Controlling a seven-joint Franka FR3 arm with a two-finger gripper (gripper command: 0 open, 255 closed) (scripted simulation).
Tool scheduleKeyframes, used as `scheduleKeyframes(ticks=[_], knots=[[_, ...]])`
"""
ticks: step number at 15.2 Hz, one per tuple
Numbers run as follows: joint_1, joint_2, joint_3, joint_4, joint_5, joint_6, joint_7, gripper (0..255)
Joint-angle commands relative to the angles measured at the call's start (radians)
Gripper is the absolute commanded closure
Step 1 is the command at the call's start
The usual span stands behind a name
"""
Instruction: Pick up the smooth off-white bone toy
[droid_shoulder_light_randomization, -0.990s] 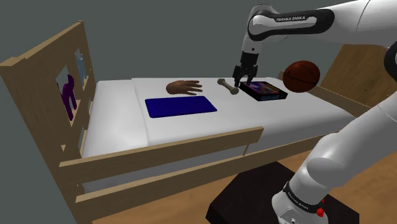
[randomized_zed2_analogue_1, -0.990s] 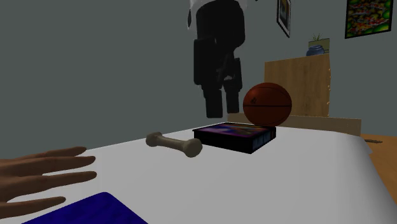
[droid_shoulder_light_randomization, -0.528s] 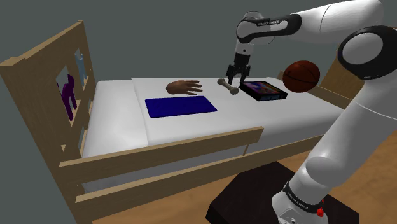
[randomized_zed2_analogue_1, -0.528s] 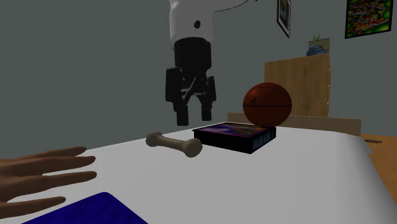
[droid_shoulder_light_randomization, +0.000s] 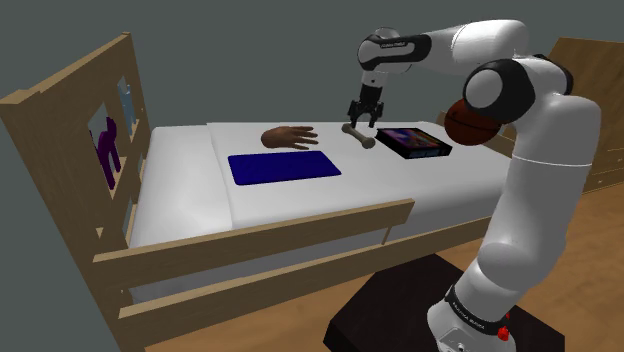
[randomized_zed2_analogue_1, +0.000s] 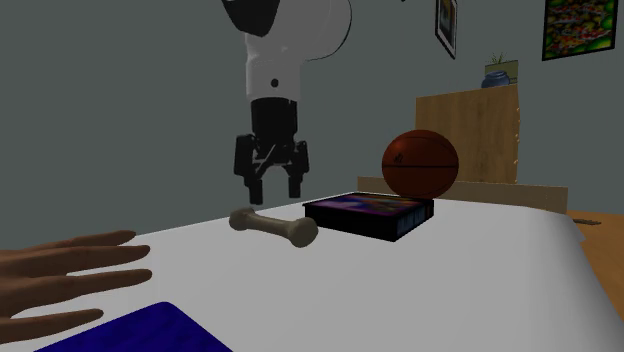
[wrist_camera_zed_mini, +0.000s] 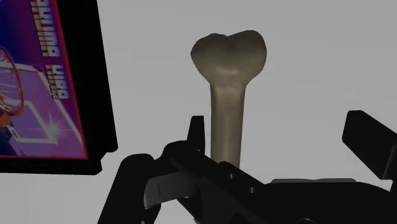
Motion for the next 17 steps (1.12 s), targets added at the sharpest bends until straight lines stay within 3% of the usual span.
scheduleKeyframes(ticks=[1,4,13,14,17], knots=[[-0.027,0.082,-0.007,0.100,0.026,-0.018,-0.012,0],[-0.061,0.185,-0.009,0.235,0.056,-0.051,-0.018,0],[-0.054,0.184,-0.006,0.132,0.057,0.051,-0.023,0],[-0.054,0.185,-0.006,0.134,0.057,0.049,-0.023,255],[-0.054,0.185,-0.006,0.135,0.057,0.049,-0.022,255]])
